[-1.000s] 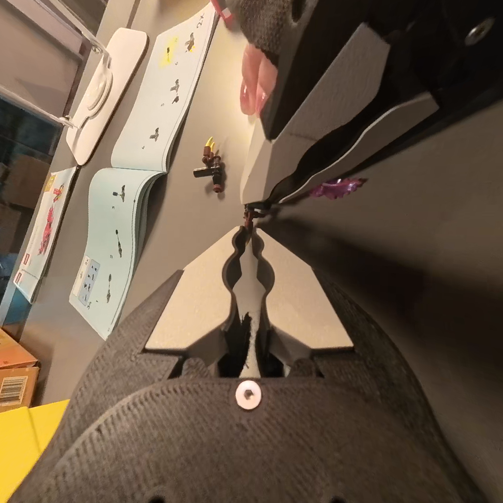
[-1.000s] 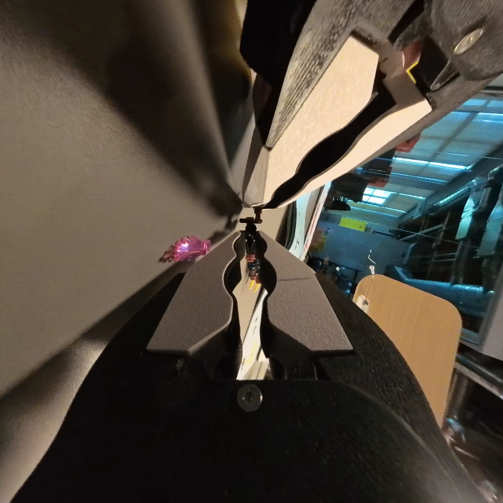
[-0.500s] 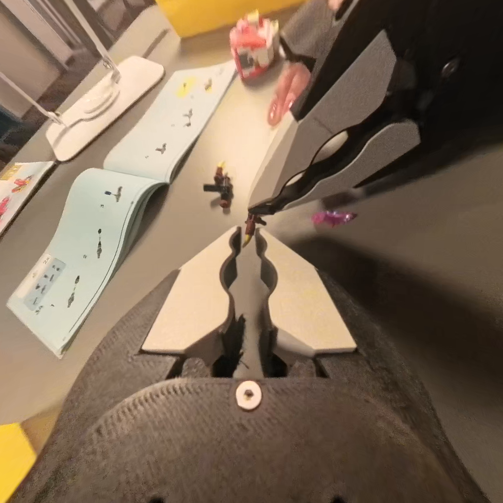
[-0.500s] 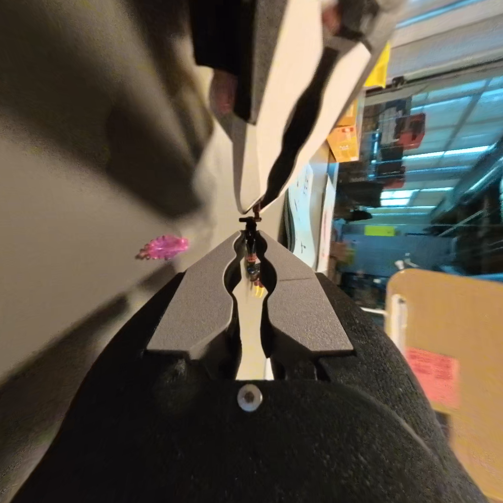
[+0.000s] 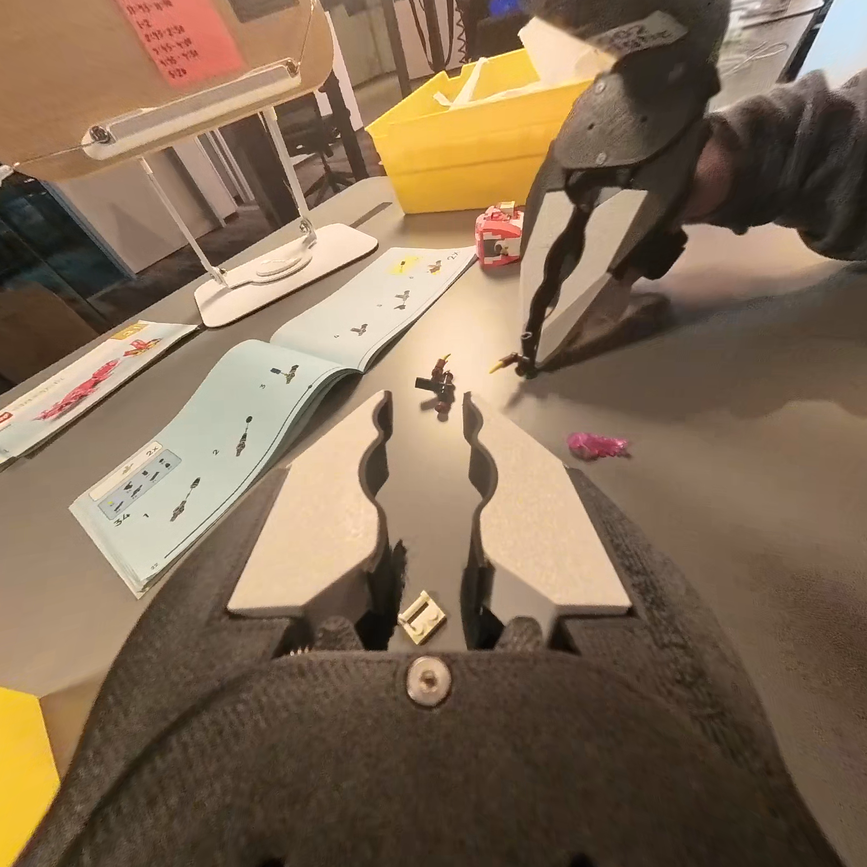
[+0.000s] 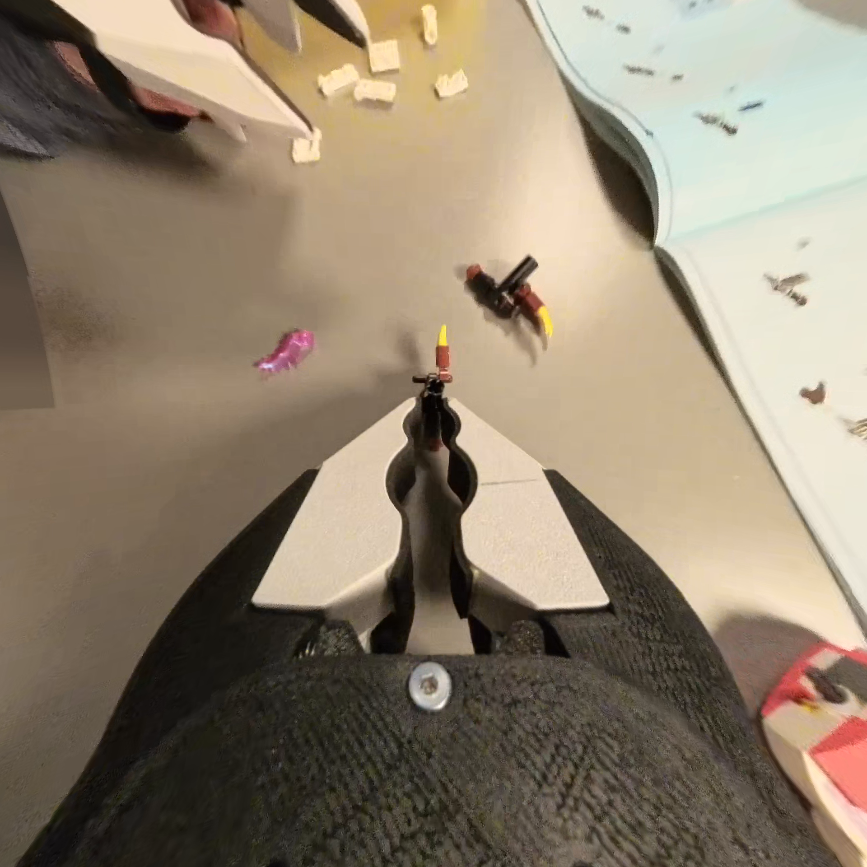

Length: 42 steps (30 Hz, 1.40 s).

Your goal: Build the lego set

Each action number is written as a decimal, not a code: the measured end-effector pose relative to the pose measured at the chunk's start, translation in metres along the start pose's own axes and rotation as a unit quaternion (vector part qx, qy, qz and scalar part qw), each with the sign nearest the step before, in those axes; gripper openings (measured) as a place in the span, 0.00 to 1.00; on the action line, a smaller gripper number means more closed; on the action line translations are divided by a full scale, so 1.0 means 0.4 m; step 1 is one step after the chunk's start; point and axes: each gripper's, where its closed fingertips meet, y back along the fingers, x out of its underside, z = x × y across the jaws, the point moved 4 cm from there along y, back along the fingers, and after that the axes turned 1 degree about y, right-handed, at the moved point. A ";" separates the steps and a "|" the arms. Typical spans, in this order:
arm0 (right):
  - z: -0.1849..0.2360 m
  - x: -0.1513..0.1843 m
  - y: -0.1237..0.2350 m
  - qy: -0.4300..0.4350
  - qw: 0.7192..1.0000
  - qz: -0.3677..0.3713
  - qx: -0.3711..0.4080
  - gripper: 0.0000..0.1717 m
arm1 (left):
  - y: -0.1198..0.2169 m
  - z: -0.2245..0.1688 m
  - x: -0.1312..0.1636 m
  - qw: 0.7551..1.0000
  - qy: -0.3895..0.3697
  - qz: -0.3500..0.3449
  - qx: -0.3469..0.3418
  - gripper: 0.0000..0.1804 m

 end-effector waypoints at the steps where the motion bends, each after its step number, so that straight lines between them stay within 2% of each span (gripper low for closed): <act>1: -0.003 0.006 -0.002 -0.011 1.000 0.002 -0.005 0.03 | 0.000 -0.001 0.000 1.000 -0.001 0.000 0.001 0.16; 3: -0.005 0.006 -0.006 -0.013 1.000 -0.001 -0.003 0.03 | -0.001 -0.002 0.001 1.000 -0.003 0.001 0.002 0.15; 7: -0.005 0.002 -0.012 0.037 0.999 0.003 0.034 0.04 | 0.000 -0.003 0.001 1.000 -0.006 0.001 0.001 0.15; 14: -0.017 0.000 -0.012 0.039 0.998 -0.005 0.051 0.11 | 0.001 -0.004 0.000 1.000 -0.008 0.000 0.000 0.16; 18: -0.018 -0.004 -0.015 0.068 0.995 -0.016 0.064 0.15 | 0.001 -0.004 0.000 1.000 -0.009 0.000 0.000 0.16; 22: -0.008 -0.002 -0.008 0.083 0.995 -0.022 0.043 0.25 | 0.003 -0.004 -0.001 1.000 -0.010 -0.003 -0.003 0.16; 24: 0.003 -0.017 0.002 0.115 0.991 -0.055 0.037 0.27 | 0.005 -0.003 -0.002 1.000 -0.011 -0.006 -0.005 0.17; 27: 0.012 -0.077 0.031 0.195 0.962 -0.165 0.092 0.27 | 0.006 -0.001 -0.003 1.000 -0.011 -0.009 -0.011 0.19; 29: 0.004 -0.116 0.064 0.230 0.928 -0.244 0.164 0.28 | 0.011 0.002 -0.011 1.000 0.003 -0.024 -0.014 0.27; 31: -0.006 -0.141 0.103 0.252 0.886 -0.308 0.237 0.28 | 0.015 0.006 -0.017 0.999 0.024 -0.036 -0.010 0.34; 33: -0.031 -0.159 0.161 0.263 0.827 -0.363 0.339 0.36 | 0.019 0.010 -0.020 0.998 0.036 -0.043 -0.008 0.39; 34: -0.039 -0.164 0.191 0.271 0.795 -0.384 0.383 0.36 | 0.020 0.012 -0.021 0.998 0.040 -0.047 -0.008 0.40; 35: -0.045 -0.163 0.214 0.275 0.775 -0.393 0.412 0.38 | 0.022 0.014 -0.021 0.998 0.043 -0.049 -0.009 0.41; 38: -0.064 -0.159 0.256 0.245 0.752 -0.418 0.446 0.51 | 0.025 0.009 -0.025 0.998 0.041 -0.057 -0.005 0.44; 42: -0.098 -0.141 0.282 0.193 0.749 -0.439 0.456 0.55 | 0.022 -0.007 -0.030 0.997 0.039 -0.061 0.008 0.47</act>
